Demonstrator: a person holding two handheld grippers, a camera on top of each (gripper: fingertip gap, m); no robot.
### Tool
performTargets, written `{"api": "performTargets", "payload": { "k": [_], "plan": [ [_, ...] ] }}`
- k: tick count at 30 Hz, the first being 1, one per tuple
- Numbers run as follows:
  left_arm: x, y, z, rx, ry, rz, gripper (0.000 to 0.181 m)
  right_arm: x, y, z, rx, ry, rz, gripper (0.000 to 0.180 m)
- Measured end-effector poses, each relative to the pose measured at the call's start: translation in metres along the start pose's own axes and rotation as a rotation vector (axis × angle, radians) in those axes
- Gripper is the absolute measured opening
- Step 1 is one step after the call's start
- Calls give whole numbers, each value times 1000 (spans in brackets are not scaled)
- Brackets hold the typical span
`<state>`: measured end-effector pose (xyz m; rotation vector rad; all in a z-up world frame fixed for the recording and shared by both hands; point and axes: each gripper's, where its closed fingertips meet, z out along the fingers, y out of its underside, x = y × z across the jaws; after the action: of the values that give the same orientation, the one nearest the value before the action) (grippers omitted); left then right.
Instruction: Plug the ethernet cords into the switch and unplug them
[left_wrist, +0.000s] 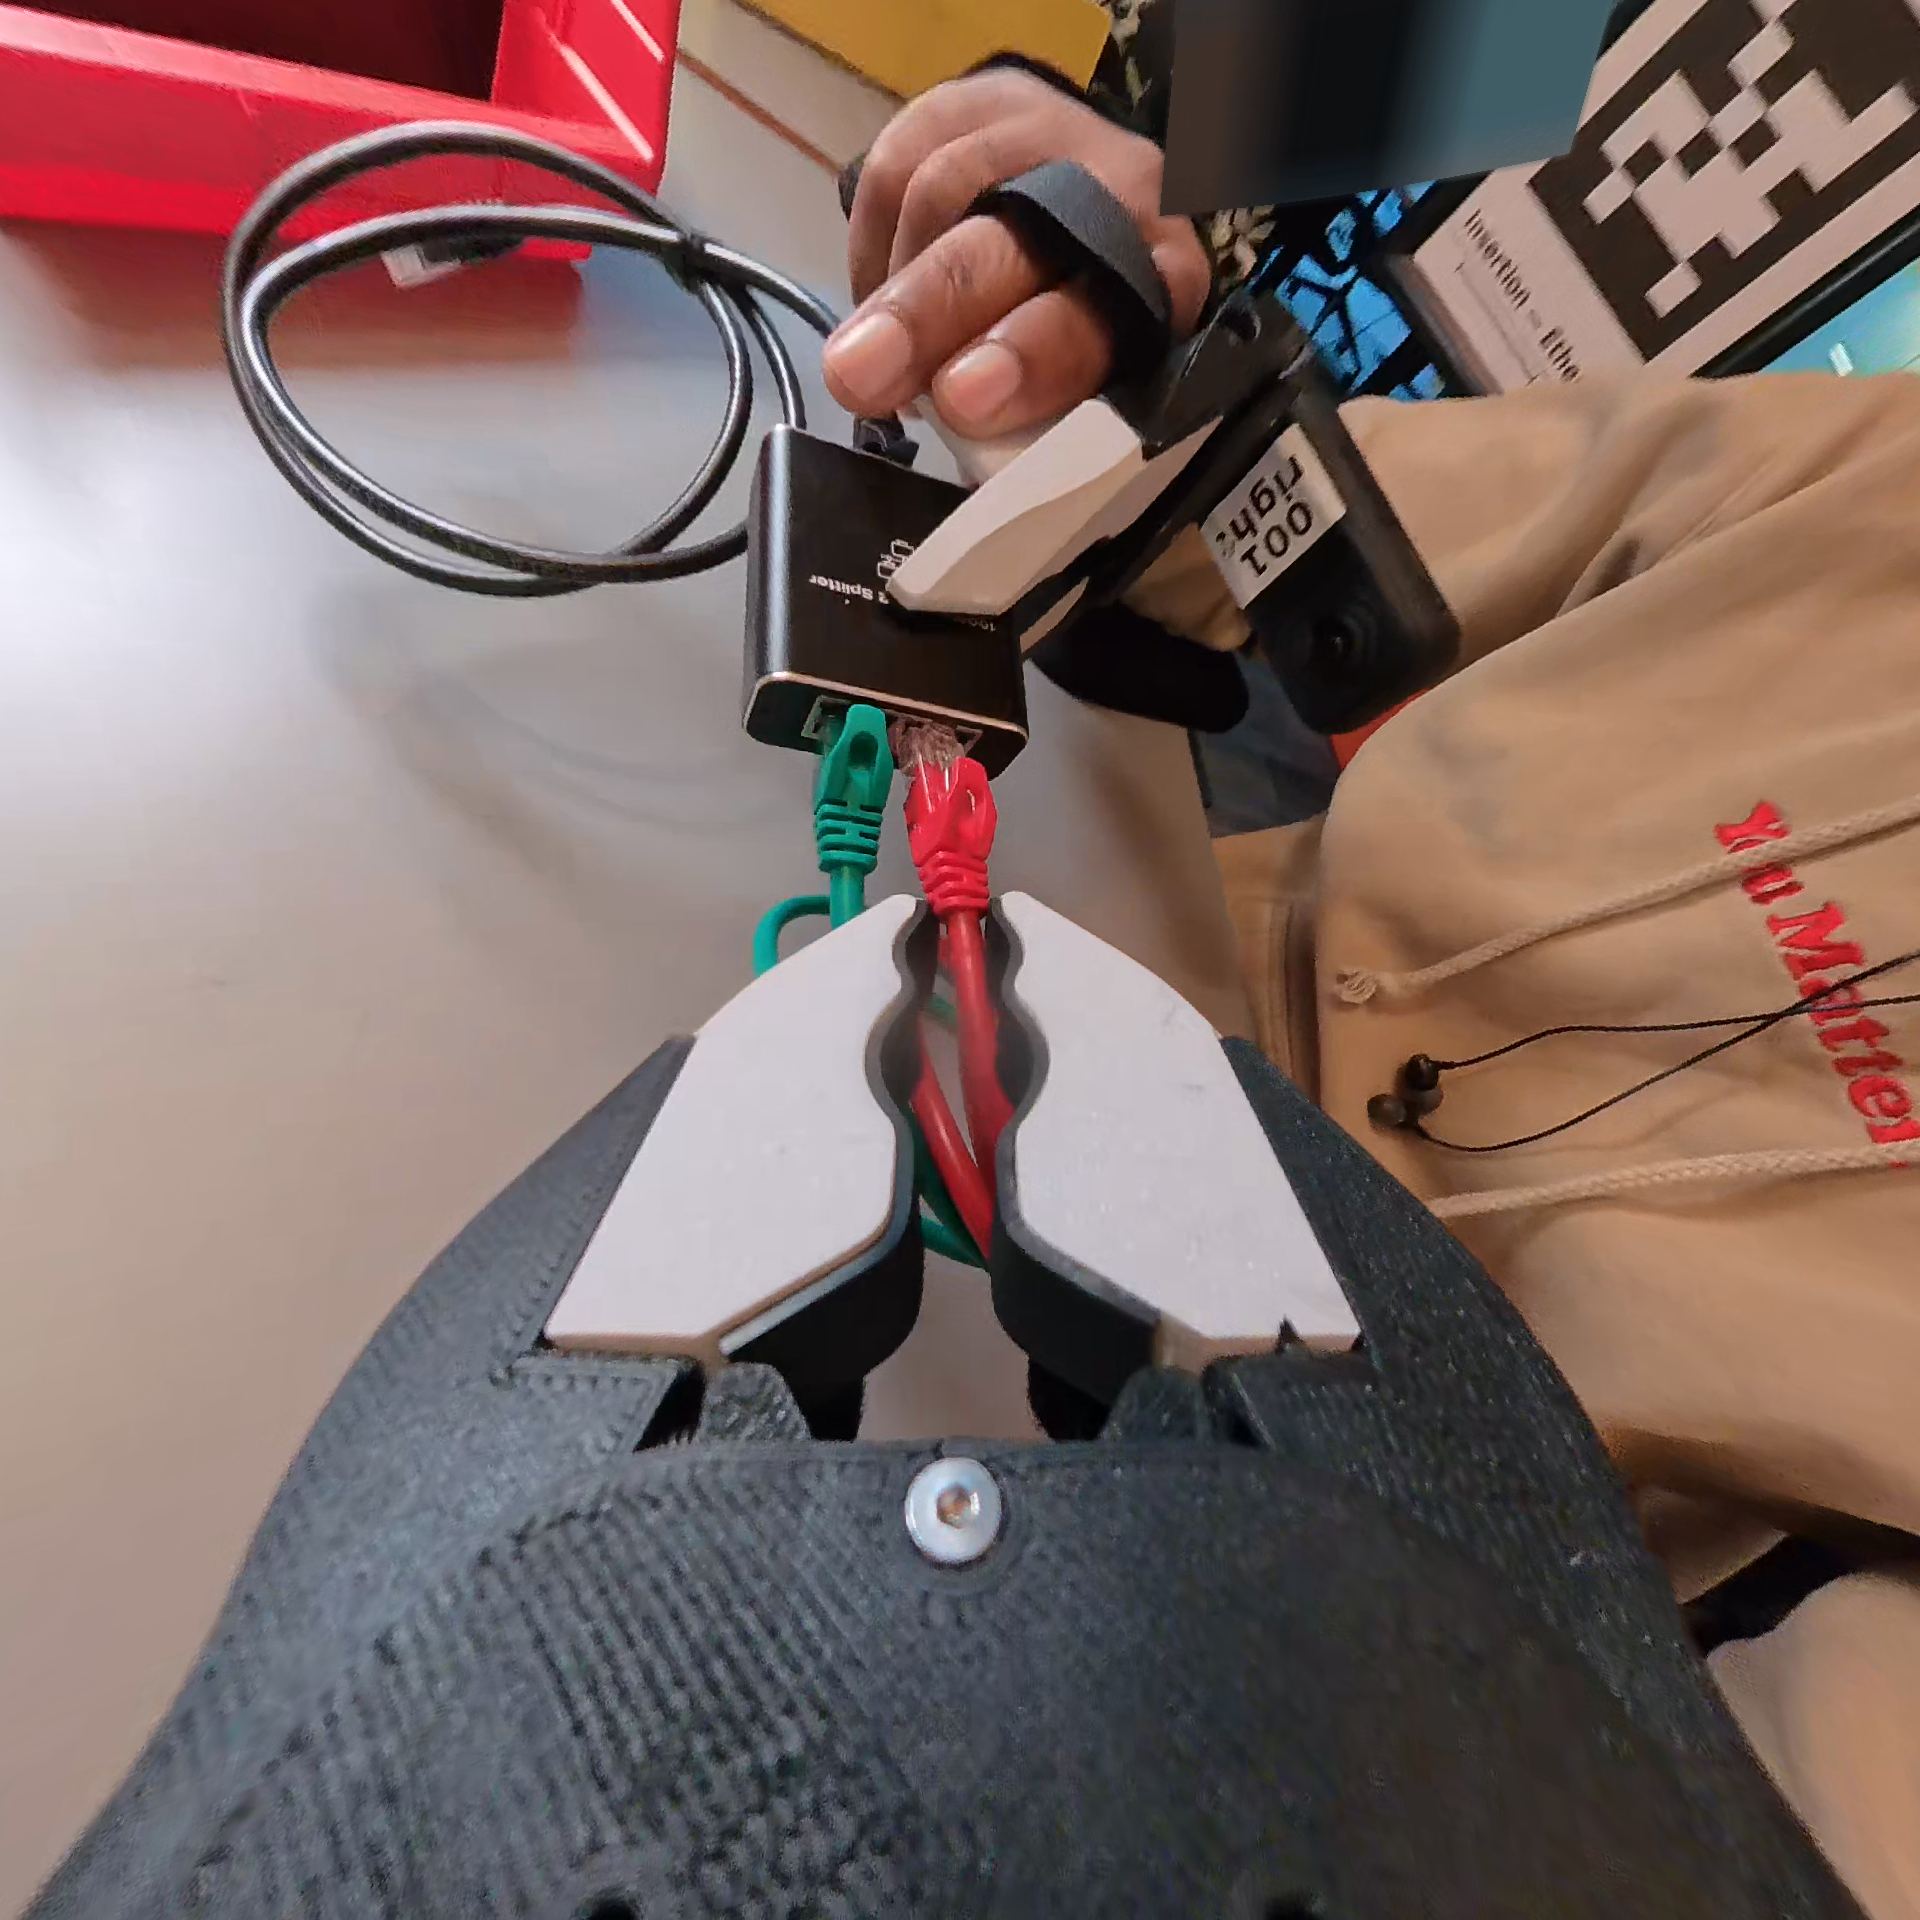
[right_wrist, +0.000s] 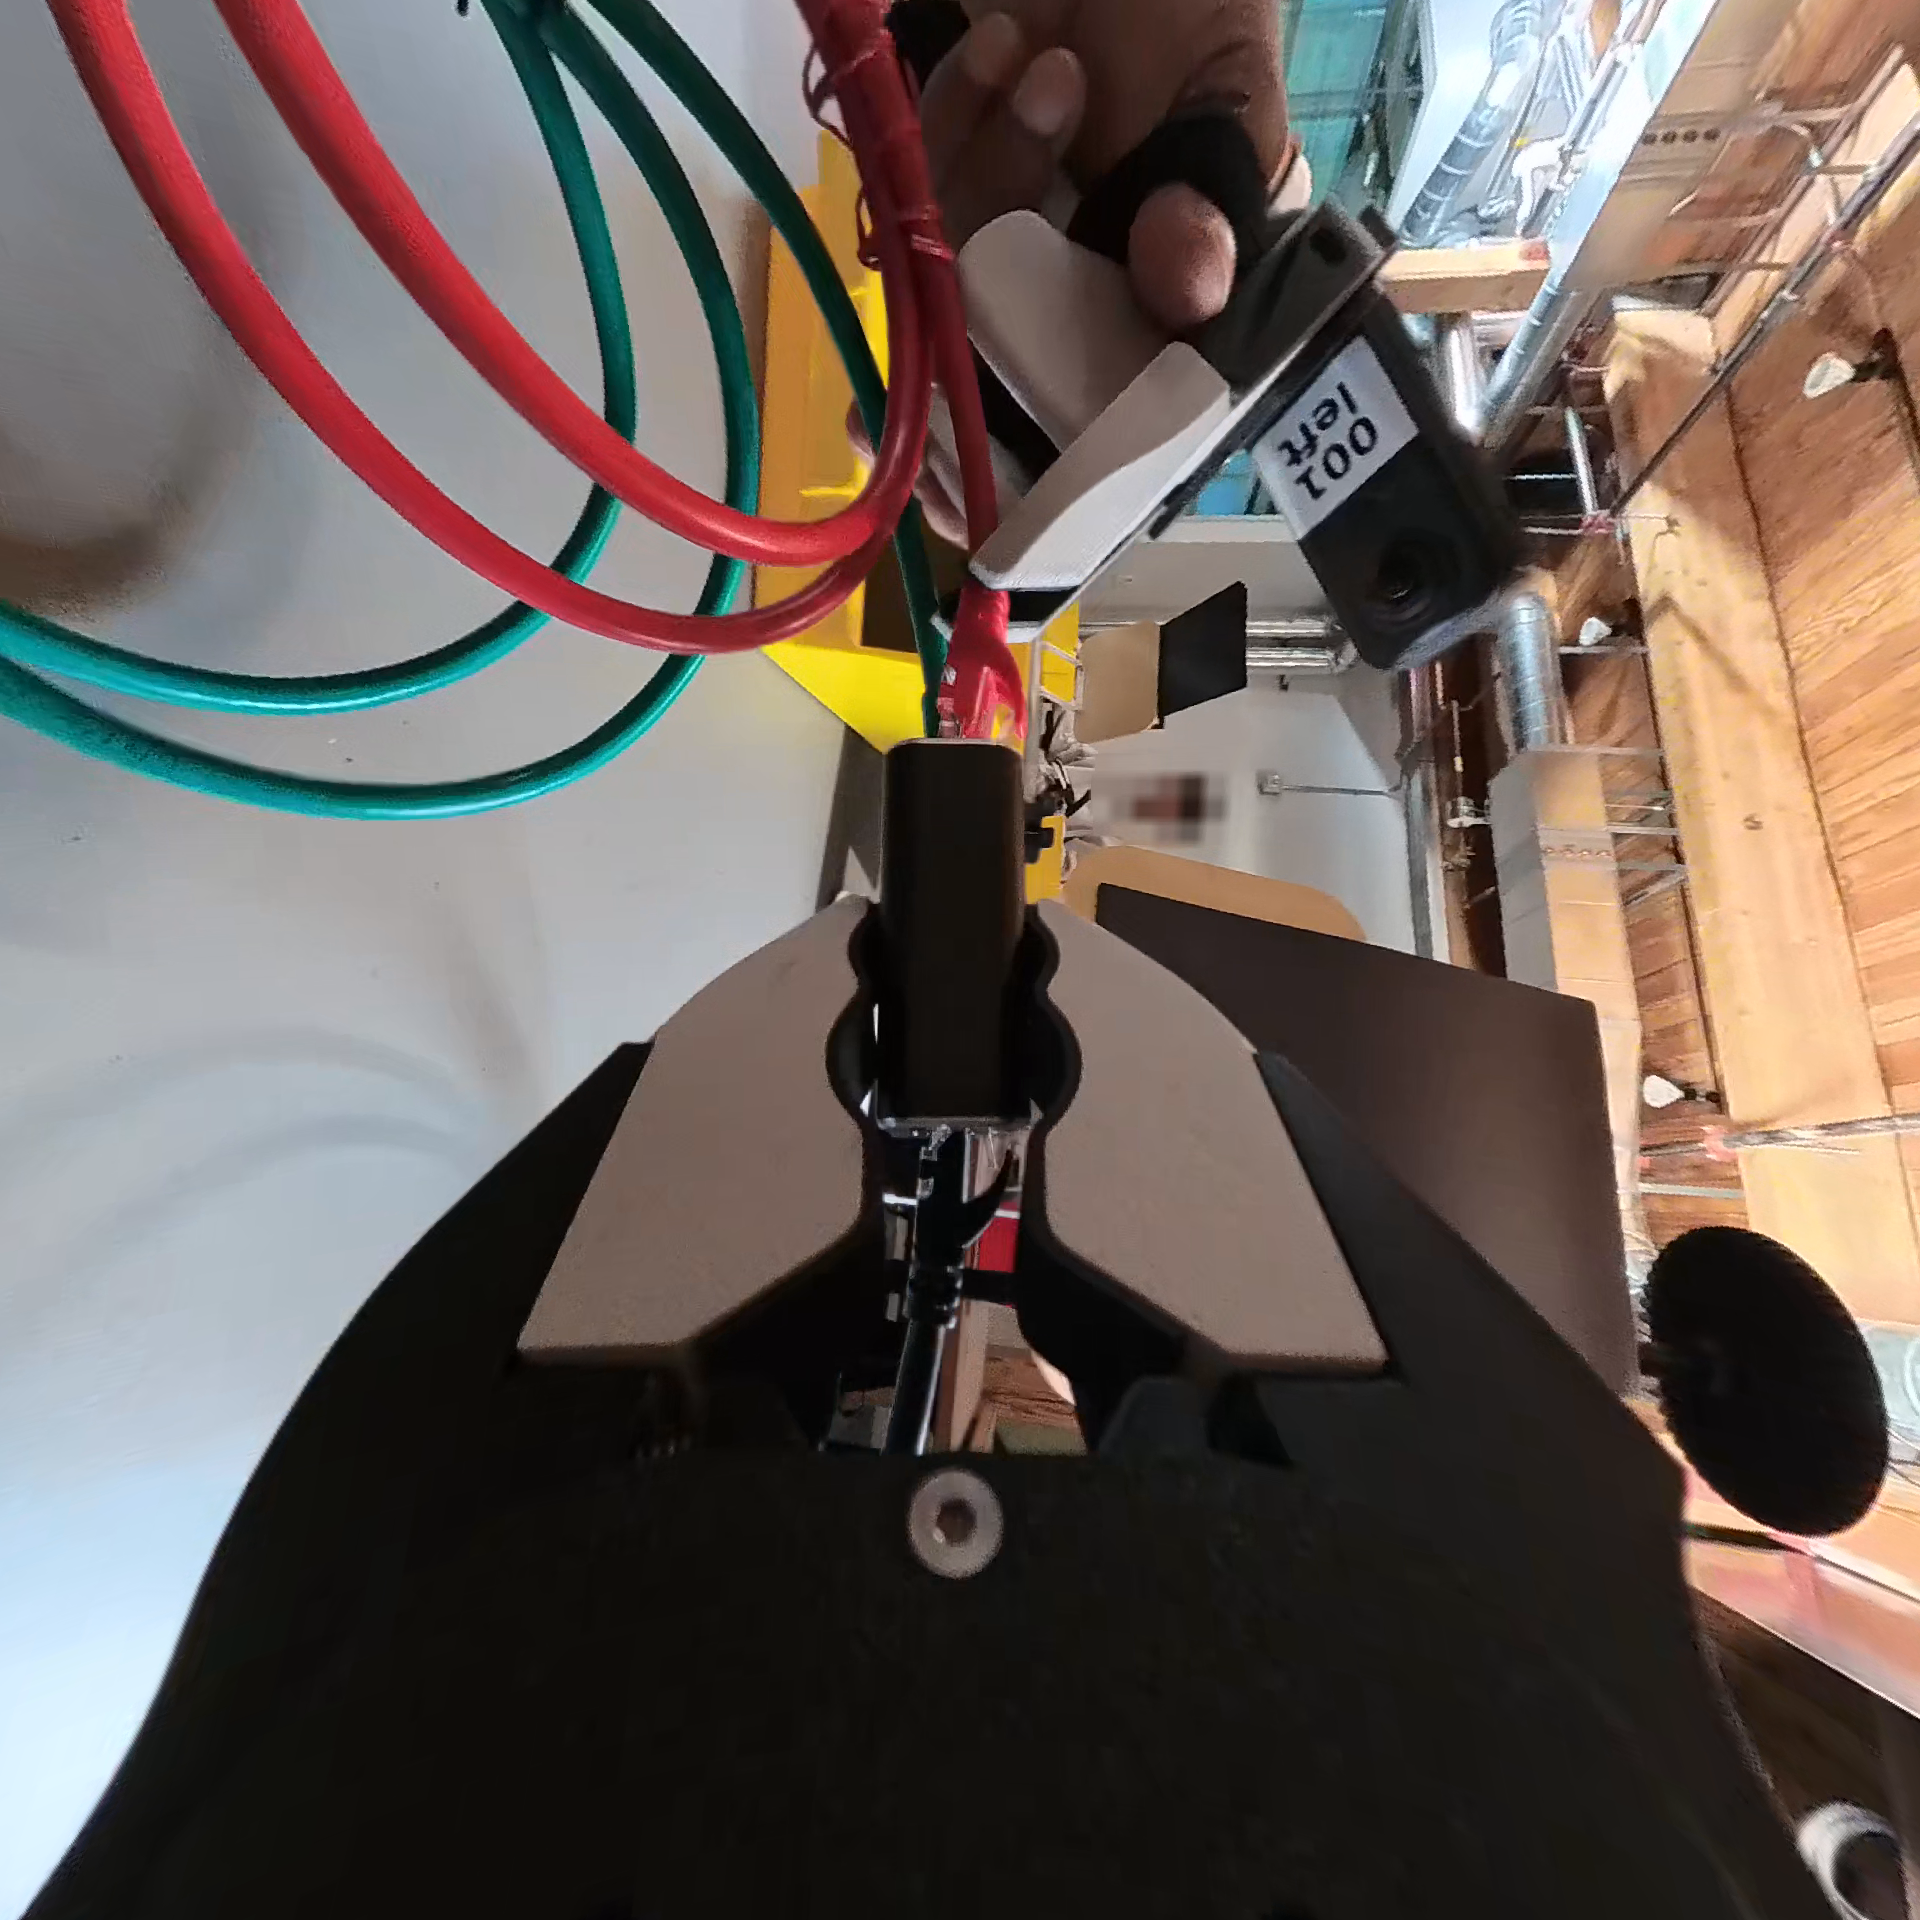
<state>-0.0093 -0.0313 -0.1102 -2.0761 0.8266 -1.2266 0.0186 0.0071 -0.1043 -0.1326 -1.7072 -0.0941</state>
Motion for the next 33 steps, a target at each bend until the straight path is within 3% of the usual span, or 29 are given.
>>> {"api": "performTargets", "payload": {
  "k": [10,17,26,33],
  "plan": [
    [-11,-12,-3,52,-147,69,9,5,3,0,-17,19,36,24],
    [-26,-2,-2,-133,-446,269,9,-1,5,4,-31,3,36,24],
    [-6,-12,-2,5,-189,60,9,8,1,-3,-2,31,38,24],
    [-2,-3,2,-13,-87,-57,9,3,3,0,-17,66,-4,24]
  ]
}}
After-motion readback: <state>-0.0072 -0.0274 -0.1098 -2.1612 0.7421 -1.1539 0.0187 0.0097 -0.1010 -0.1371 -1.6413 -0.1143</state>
